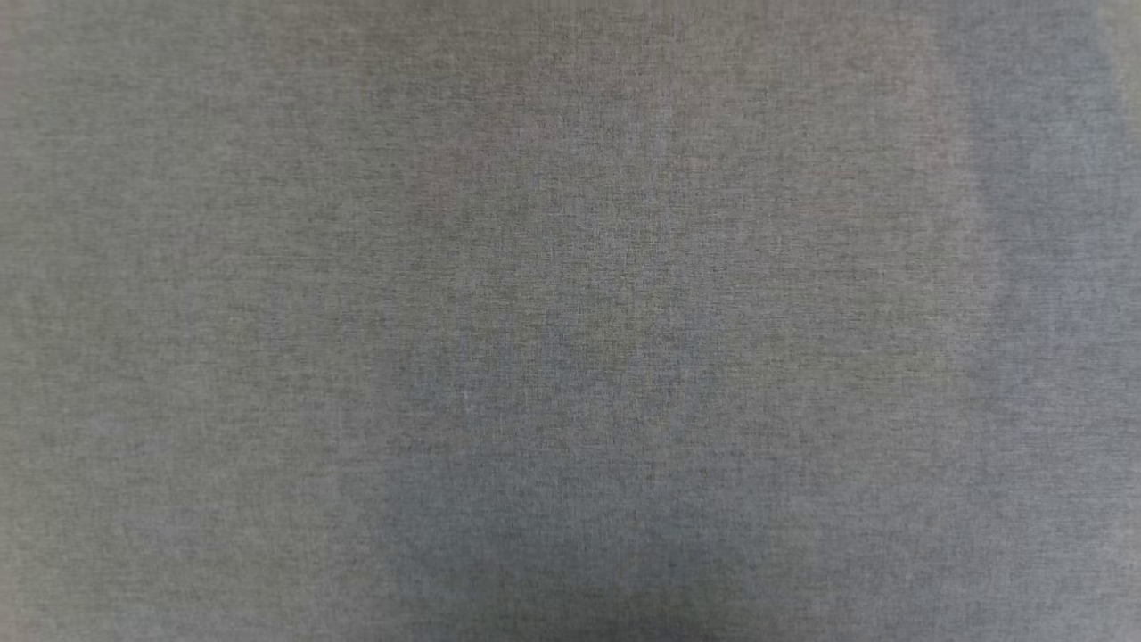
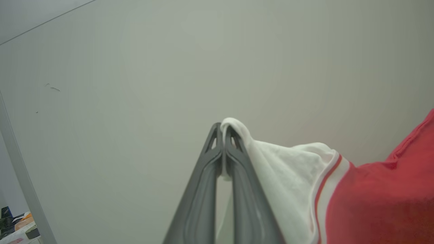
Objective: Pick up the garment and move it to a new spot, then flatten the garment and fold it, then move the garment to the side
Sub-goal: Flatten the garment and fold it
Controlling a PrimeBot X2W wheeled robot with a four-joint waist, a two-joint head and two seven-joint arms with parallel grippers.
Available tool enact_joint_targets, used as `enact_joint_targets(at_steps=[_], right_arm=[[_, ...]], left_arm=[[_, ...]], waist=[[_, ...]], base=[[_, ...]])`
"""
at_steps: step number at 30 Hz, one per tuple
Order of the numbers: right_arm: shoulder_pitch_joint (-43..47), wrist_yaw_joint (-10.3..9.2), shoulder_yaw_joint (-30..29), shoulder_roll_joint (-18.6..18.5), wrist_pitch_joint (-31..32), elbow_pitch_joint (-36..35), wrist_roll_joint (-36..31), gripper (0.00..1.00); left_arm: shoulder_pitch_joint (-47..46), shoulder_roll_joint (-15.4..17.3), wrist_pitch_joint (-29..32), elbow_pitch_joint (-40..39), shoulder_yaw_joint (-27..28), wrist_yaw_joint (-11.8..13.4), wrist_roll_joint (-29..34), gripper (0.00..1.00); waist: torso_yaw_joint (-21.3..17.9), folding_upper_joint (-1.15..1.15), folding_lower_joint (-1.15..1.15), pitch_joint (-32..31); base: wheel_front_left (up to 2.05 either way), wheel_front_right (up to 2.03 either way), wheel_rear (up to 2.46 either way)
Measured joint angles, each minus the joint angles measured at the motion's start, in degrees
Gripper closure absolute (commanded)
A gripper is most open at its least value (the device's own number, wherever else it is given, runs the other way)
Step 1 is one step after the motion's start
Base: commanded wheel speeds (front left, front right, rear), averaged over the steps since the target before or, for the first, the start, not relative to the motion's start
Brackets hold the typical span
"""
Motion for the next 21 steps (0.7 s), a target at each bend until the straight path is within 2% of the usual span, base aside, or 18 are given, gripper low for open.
enact_joint_targets(at_steps=[5,12,17,21], right_arm=[[1.03,0.0,3.65,0.01,-3.03,3.6,1.47,1.0],[11.88,0.0,11.04,0.55,-7.69,6.21,5.32,1.0],[18.74,0.0,15.96,-0.15,-10.51,5.2,8.68,1.0],[25.91,0.01,19.41,-1.79,-12.26,3.1,11.71,1.0]], left_arm=[[1.98,0.08,-2.86,3.88,-1.16,-0.07,-1.11,1.0],[14.66,0.21,-7.35,6.76,-1.75,-0.09,-3.92,1.0],[24.15,1.37,-8.77,4.2,-2.21,0.52,-4.33,1.0],[35.46,2.59,-9.27,-0.52,-3.05,2.5,-4.58,1.0]], waist=[[-0.2,0.0,0.0,1.54],[-0.1,0.0,0.0,-0.21],[0.6,0.0,0.0,-2.72],[1.04,0.0,0.0,-5.39]], base=[[0.0,0.0,0.0],[0.0,0.0,0.0],[0.0,0.0,0.0],[0.0,0.0,0.0]])
